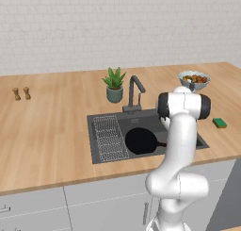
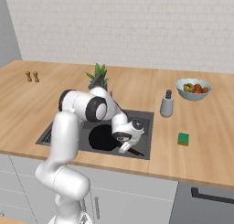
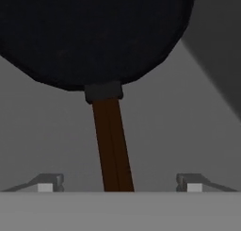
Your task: Pick the pan and sponge and place them into the sink. Then turn on the water.
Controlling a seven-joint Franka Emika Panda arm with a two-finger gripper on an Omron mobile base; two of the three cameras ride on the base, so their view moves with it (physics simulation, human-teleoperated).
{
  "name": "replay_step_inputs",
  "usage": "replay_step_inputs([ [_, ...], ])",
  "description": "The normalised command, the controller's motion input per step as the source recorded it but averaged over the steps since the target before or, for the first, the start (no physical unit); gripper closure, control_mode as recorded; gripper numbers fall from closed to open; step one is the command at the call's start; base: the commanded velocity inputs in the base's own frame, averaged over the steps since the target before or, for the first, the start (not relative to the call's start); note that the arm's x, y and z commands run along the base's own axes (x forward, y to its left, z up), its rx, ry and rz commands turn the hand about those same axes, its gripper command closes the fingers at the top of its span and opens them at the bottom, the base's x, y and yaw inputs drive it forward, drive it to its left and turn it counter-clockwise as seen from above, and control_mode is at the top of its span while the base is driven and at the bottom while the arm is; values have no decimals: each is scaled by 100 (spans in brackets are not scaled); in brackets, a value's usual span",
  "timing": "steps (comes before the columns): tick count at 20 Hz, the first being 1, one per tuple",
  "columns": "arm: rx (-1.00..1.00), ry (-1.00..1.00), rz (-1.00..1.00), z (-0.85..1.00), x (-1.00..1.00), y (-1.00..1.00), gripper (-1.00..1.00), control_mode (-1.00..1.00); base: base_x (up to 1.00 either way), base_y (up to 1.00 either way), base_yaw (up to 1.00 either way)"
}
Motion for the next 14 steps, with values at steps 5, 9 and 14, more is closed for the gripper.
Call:
replay_step_inputs([
  [5, 0, 0, 0, 83, 0, 2, -100, -100, 0, 0, 0],
  [9, 0, 0, 0, 100, -3, 0, -100, -100, 0, 0, 0],
  [14, 0, -3, 1, 99, -14, 0, -100, -100, 0, 0, 0],
])
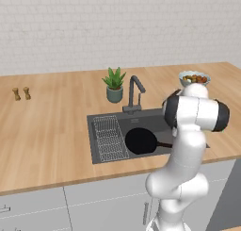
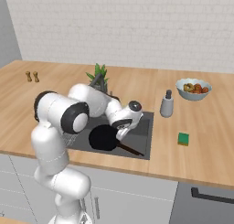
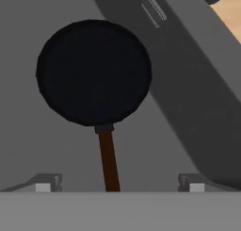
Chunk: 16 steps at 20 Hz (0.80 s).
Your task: Pick the pan and sponge and place them into the sink. Then turn on the water.
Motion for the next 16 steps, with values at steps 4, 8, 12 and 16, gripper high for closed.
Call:
replay_step_inputs([
  [4, 0, -2, 0, 91, -32, 0, -100, -100, 0, 0, 0],
  [8, 6, 0, -16, 59, -49, -19, -100, -100, 0, 0, 0],
  [12, 9, 8, -30, 34, -45, -26, -100, -100, 0, 0, 0],
  [16, 10, 17, -35, 34, -41, -28, -100, -100, 0, 0, 0],
])
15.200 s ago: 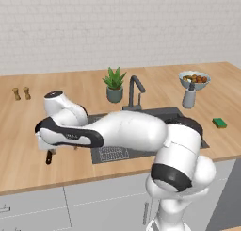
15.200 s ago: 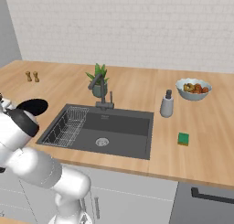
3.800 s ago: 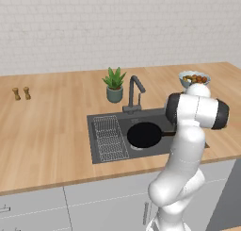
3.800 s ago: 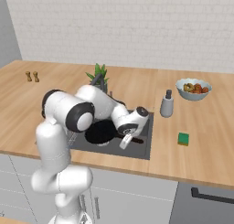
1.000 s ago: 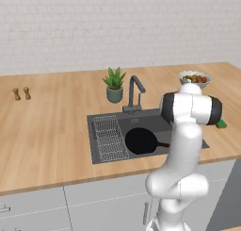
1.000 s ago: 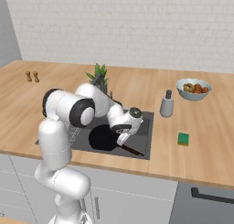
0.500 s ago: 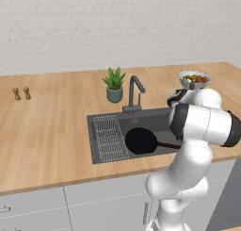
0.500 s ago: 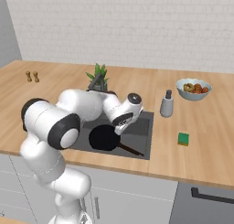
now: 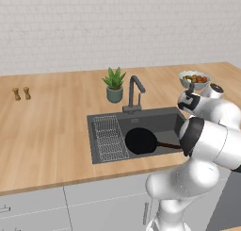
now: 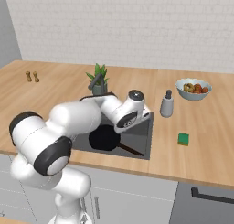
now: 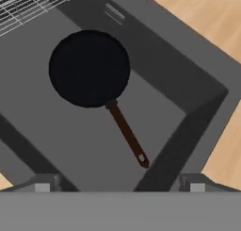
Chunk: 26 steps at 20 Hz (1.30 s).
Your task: Pick the pan and sponge and place them into the sink. Then turn on the water.
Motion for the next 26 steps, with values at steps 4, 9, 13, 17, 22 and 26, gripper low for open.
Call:
replay_step_inputs([
  [4, 11, 13, -38, 35, -42, -38, -100, -100, 0, 0, 0],
  [9, 15, 0, -43, 11, -47, -60, -100, -100, 0, 0, 0],
  [13, 11, 0, -40, 0, -35, -58, -100, -100, 0, 0, 0],
  [17, 4, 0, -38, 0, -10, -48, -100, -100, 0, 0, 0],
  [22, 0, 0, -25, 0, 0, -47, -100, -100, 0, 0, 0],
  [26, 0, 0, -5, 0, 3, -51, -100, -100, 0, 0, 0],
])
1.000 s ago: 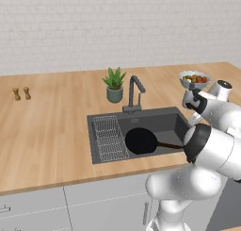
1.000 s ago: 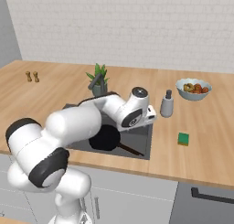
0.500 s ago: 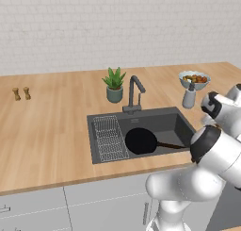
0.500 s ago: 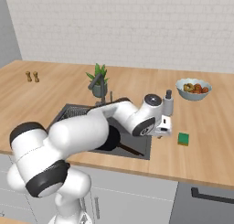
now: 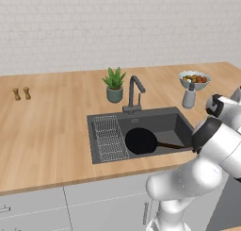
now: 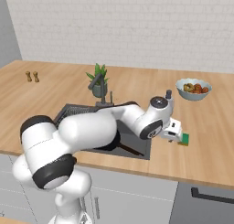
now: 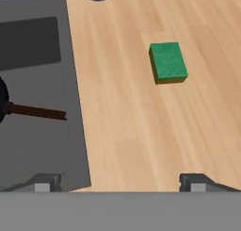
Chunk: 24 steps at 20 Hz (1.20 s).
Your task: Pick the pan and sponge and place them into the sink. Then turn on the water.
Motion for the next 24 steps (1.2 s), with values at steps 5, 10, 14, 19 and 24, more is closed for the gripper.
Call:
replay_step_inputs([
  [5, 1, 0, 0, 0, 11, -46, -100, -100, 0, 0, 0],
  [10, 0, 0, 0, 0, 26, -28, -100, -100, 0, 0, 0],
  [14, 0, 0, 0, 0, 32, -18, -100, -100, 0, 0, 0],
  [19, 0, 0, 0, 0, 30, -16, -100, -100, 0, 0, 0],
  [24, 0, 0, 0, -4, 25, -9, -100, -100, 0, 0, 0],
])
